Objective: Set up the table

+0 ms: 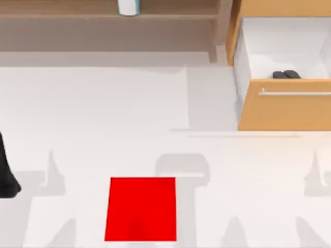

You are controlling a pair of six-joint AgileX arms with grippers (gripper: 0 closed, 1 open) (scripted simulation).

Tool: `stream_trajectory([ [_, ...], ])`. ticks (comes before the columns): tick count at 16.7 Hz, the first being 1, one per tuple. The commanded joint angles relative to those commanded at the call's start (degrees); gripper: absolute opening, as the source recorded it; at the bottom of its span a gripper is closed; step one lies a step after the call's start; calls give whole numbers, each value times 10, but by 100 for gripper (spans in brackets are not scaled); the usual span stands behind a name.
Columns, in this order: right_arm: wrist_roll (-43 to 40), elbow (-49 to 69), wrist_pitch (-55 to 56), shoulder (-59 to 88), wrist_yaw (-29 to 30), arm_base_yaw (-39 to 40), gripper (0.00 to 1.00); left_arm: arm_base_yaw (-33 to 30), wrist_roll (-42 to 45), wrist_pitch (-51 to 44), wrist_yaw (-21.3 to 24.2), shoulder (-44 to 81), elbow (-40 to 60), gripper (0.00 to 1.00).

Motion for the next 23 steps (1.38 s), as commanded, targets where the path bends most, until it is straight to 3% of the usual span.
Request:
stream_trajectory([
  [5,-1,33,-24,35,-2,4,100,0,0,0,0,0,0,100],
  [9,-2,154,-97,164,-5,14,100,0,0,0,0,0,0,100],
  [23,-7,876,-483,1002,1,54,100,0,0,0,0,0,0,100],
])
